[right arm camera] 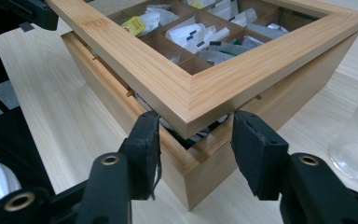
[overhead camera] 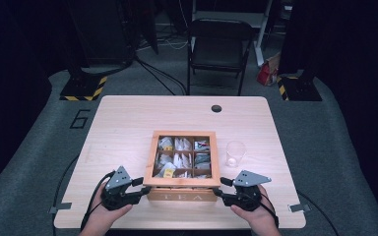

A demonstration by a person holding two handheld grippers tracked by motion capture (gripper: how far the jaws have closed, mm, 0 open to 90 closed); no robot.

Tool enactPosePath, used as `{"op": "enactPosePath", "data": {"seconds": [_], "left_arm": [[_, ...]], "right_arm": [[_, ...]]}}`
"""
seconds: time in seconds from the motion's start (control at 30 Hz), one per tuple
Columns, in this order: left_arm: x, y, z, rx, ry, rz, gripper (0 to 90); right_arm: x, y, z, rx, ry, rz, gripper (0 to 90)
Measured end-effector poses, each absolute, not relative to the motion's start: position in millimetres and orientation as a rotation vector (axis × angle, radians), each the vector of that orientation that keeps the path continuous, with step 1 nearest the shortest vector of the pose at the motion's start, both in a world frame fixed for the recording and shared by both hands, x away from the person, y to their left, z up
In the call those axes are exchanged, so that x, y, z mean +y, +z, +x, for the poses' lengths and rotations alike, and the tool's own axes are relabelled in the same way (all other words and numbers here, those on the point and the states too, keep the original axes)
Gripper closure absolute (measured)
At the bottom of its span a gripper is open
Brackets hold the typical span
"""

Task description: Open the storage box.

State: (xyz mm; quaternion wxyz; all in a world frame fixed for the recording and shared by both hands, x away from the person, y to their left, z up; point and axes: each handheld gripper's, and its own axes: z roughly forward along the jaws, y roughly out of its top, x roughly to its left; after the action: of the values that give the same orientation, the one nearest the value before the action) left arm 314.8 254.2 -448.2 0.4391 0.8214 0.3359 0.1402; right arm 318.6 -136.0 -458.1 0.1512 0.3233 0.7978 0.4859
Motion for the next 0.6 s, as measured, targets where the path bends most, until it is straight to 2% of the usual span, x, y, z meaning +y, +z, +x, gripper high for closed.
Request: {"op": "enactPosePath", "data": {"seconds": [0.2, 0.4, 0.57, 0.6], "left_arm": [[255, -440, 317, 0.842, 0.343, 2.027, 58.0], [257, -435, 319, 0.85, 0.319, 1.996, 57.7], [258, -429, 321, 0.833, 0.351, 1.999, 53.8], [257, -424, 321, 0.82, 0.39, 1.997, 53.6]], "right_arm": [[-137, -450, 320, 2.27, 1.381, 0.901, 45.3], [-135, -441, 322, 2.273, 1.374, 0.86, 45.7], [-133, -435, 324, 2.256, 1.377, 0.848, 45.6], [-134, -430, 325, 2.256, 1.387, 0.842, 46.2]]}}
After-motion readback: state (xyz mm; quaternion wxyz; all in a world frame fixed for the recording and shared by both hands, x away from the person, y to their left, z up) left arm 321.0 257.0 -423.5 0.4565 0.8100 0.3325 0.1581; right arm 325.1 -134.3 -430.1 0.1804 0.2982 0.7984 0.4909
